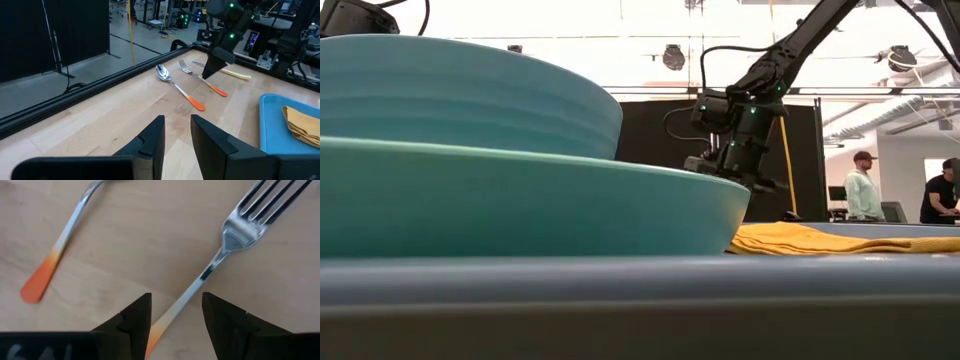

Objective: Set up tray
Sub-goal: Put the orange fork on top of the yellow napkin on the blue tray

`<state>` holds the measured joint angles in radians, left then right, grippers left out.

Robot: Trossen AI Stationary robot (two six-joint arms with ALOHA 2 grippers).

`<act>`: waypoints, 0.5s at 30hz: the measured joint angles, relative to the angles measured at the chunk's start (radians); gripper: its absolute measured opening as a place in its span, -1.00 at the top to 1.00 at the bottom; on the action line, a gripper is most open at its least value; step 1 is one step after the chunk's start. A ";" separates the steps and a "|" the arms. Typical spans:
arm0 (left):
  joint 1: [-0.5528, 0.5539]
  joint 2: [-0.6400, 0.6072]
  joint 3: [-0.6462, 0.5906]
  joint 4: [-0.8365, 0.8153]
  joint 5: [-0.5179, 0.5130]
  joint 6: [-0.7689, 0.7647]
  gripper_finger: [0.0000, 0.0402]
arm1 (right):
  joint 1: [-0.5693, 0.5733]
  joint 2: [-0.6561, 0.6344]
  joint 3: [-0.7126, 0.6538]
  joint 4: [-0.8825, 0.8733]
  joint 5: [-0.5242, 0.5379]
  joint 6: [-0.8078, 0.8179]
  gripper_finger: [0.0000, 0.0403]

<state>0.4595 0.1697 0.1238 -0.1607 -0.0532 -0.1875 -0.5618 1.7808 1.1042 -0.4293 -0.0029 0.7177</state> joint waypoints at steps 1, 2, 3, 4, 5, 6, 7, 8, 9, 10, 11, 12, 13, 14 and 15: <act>0.000 0.000 0.000 0.000 0.000 0.000 0.52 | -0.002 -0.001 0.000 0.002 0.000 -0.001 0.18; 0.000 0.000 0.000 0.000 0.000 0.000 0.52 | -0.006 -0.001 0.000 0.004 0.002 -0.002 0.18; 0.000 0.000 0.000 0.000 0.000 0.000 0.52 | -0.010 -0.001 0.000 0.004 0.002 -0.004 0.18; 0.000 0.000 0.000 0.000 0.000 0.000 0.52 | -0.015 -0.001 0.000 0.003 0.002 -0.006 0.18; 0.000 0.000 0.000 0.000 0.000 0.000 0.52 | -0.020 -0.001 0.000 0.003 0.002 -0.006 0.18; 0.000 0.000 0.000 0.000 0.000 0.000 0.52 | -0.022 -0.001 0.000 0.005 0.002 -0.007 0.18; 0.000 0.000 0.000 0.000 0.000 0.000 0.52 | -0.024 0.002 0.000 0.008 0.003 -0.008 0.18; 0.000 0.000 0.000 0.000 0.000 0.000 0.52 | -0.026 0.005 0.000 0.014 0.002 -0.011 0.18; 0.000 0.000 0.000 0.000 0.000 0.000 0.52 | -0.027 0.009 0.000 0.017 0.002 -0.012 0.18; 0.000 0.000 0.000 0.000 0.000 0.000 0.52 | -0.027 0.016 0.000 0.021 0.002 -0.013 0.18; 0.000 0.000 0.000 0.000 0.000 0.000 0.52 | -0.027 0.021 0.000 0.028 0.001 -0.013 0.18; 0.000 0.000 0.000 0.000 0.000 0.000 0.52 | -0.026 0.028 0.000 0.030 0.000 -0.014 0.18; -0.001 0.000 0.000 0.000 0.000 0.000 0.52 | -0.023 0.036 0.000 0.033 -0.001 -0.016 0.18; -0.001 0.000 0.000 0.000 0.000 0.000 0.52 | -0.020 0.044 0.000 0.037 0.002 -0.019 0.18; -0.001 0.000 0.000 0.000 0.000 0.000 0.52 | -0.019 0.049 0.000 0.039 0.002 -0.022 0.18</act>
<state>0.4587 0.1699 0.1238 -0.1606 -0.0532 -0.1875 -0.5809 1.8293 1.1046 -0.3900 -0.0007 0.6955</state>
